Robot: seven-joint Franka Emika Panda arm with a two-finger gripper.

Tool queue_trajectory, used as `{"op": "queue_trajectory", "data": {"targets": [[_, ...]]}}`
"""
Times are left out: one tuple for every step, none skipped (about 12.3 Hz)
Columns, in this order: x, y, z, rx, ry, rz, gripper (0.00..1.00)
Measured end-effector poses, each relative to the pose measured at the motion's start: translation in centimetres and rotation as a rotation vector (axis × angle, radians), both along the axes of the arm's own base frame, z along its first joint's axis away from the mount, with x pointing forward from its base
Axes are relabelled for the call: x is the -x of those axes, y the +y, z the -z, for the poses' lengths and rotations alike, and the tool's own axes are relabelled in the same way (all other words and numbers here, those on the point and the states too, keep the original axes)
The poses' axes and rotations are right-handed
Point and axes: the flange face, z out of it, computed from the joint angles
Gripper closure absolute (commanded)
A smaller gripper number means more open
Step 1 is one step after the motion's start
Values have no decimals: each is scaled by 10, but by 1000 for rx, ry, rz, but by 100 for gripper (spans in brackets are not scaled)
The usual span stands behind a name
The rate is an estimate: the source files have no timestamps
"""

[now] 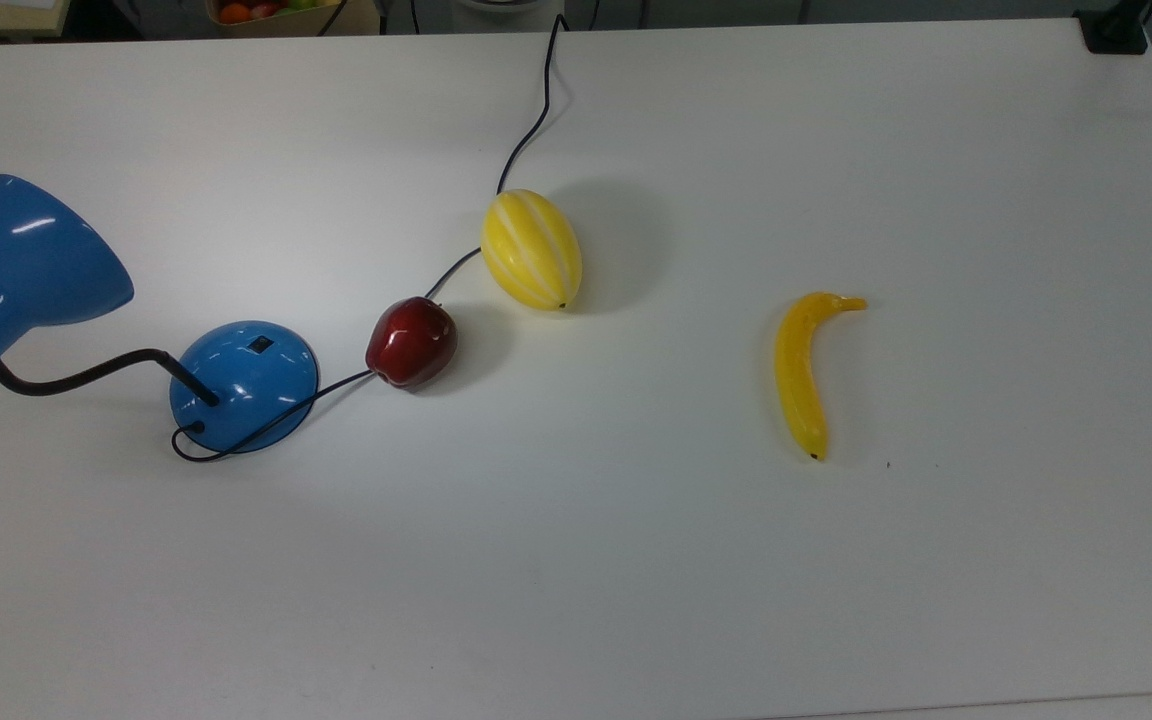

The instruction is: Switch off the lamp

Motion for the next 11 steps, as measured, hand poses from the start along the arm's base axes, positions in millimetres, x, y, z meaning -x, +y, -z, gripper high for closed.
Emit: {"op": "queue_trajectory", "data": {"targets": [[0, 0, 0, 0, 0, 0, 0], [0, 0, 0, 0, 0, 0, 0], [0, 0, 0, 0, 0, 0, 0], [0, 0, 0, 0, 0, 0, 0], [0, 0, 0, 0, 0, 0, 0], [0, 0, 0, 2, 0, 0, 0], [0, -1, 0, 4, 1, 0, 0], [0, -2, 0, 5, 1, 1, 0], [1, -4, 0, 6, 1, 6, 0], [1, -7, 0, 6, 1, 12, 0], [2, -14, 0, 6, 1, 24, 0]]}}
